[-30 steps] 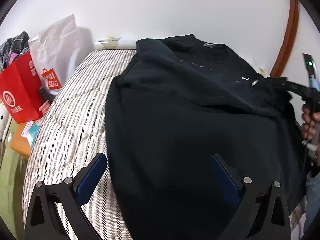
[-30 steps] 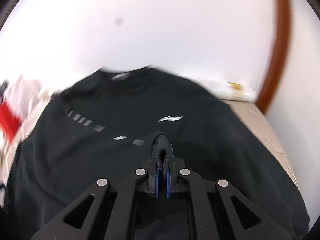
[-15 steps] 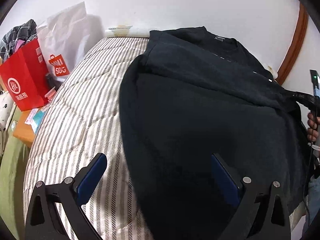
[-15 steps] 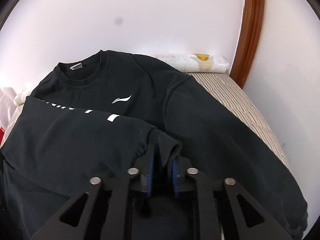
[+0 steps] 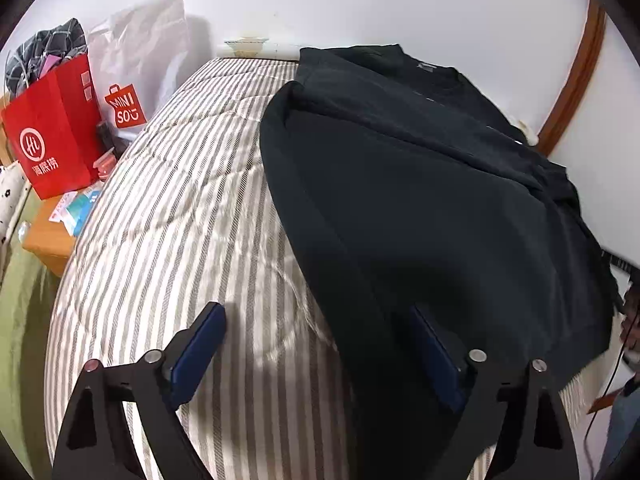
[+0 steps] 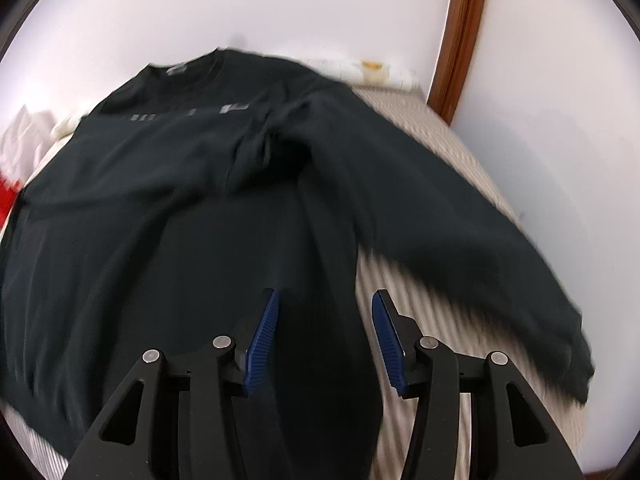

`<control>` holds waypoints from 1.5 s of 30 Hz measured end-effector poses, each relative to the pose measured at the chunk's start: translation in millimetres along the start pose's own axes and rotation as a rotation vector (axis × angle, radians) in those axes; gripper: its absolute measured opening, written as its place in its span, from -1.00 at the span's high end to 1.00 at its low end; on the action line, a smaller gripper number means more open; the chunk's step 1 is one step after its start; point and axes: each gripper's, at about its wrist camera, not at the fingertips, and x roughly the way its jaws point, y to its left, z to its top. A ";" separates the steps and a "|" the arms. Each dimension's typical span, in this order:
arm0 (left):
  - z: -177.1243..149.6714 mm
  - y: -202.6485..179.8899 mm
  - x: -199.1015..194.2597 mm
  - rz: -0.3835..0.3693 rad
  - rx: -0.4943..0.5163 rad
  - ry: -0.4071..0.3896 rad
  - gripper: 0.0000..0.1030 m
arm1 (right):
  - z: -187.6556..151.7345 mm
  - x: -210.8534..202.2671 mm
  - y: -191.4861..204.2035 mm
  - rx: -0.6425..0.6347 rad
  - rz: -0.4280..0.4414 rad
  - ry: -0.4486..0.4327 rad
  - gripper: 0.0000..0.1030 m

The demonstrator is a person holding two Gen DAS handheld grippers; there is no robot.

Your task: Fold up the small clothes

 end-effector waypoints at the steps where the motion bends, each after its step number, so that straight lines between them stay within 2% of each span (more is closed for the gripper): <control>1: -2.1 -1.1 -2.0 -0.015 0.000 0.000 -0.57 | -10.5 -2.3 -1.1 0.001 0.011 0.006 0.03; 3: -8.8 -3.8 -6.5 -0.038 0.003 -0.004 -0.46 | -27.7 -2.9 -2.6 0.006 0.019 0.028 0.01; 5: -14.7 -7.2 -9.5 -0.043 0.009 -0.008 -0.26 | -41.9 -3.7 -5.1 0.031 0.047 0.031 0.01; 6: -15.9 -6.6 -9.9 -0.042 0.011 -0.011 -0.10 | -45.6 -4.6 -5.6 0.041 0.061 0.028 0.02; 7: -17.9 -7.2 -10.5 -0.041 0.011 -0.015 0.06 | -49.7 -5.9 -5.5 0.046 0.073 0.019 0.12; 8: -19.8 -7.1 -11.5 -0.042 0.007 -0.022 0.13 | -54.2 -8.5 -4.0 0.041 0.086 -0.003 0.39; 9: -21.2 -6.9 -12.0 -0.047 0.002 -0.022 0.36 | -56.5 -9.5 -2.1 0.028 0.094 -0.014 0.56; 10: -22.8 -6.7 -12.6 -0.056 -0.001 -0.018 0.74 | -57.9 -10.5 -0.4 0.017 0.101 -0.017 0.78; 11: -23.6 -6.0 -11.7 -0.077 -0.008 -0.003 0.84 | -59.1 -12.8 0.6 0.012 0.105 -0.027 0.81; 16: -30.1 4.4 -19.0 -0.097 -0.058 -0.006 0.87 | -67.0 -25.2 -3.2 0.011 0.105 -0.050 0.84; 22: -42.2 12.0 -29.8 -0.097 -0.064 -0.006 0.87 | -73.8 -28.1 -4.0 0.000 0.110 -0.029 0.83; 27: -36.7 16.8 -22.9 -0.120 -0.093 0.020 0.80 | -59.3 -23.1 -8.5 0.022 0.121 0.007 0.70; 29: -32.5 14.9 -24.2 -0.109 -0.091 0.019 0.80 | -53.8 -27.2 -13.0 0.025 0.112 0.001 0.54; 30: -30.4 14.3 -25.3 -0.098 -0.087 0.016 0.72 | -51.4 -30.2 -15.7 0.025 0.098 -0.012 0.48; 32: -23.8 11.0 -29.0 -0.056 -0.069 -0.007 0.56 | -44.9 -37.3 -25.0 0.030 0.056 -0.057 0.19; 34: -16.3 8.6 -30.8 -0.041 -0.054 -0.032 0.28 | -33.8 -40.4 -37.0 0.050 0.011 -0.103 0.09; 36: -5.7 4.4 -27.8 -0.036 -0.052 -0.044 0.06 | -21.1 -36.3 -43.6 0.051 -0.025 -0.114 0.09; 40: 15.4 -9.5 -12.7 -0.037 -0.040 -0.031 0.05 | 11.1 -15.0 -47.2 0.049 -0.025 -0.123 0.08; 45: 37.7 -24.8 2.9 -0.030 -0.033 -0.027 0.05 | 53.4 20.5 -26.8 -0.027 -0.038 -0.131 0.09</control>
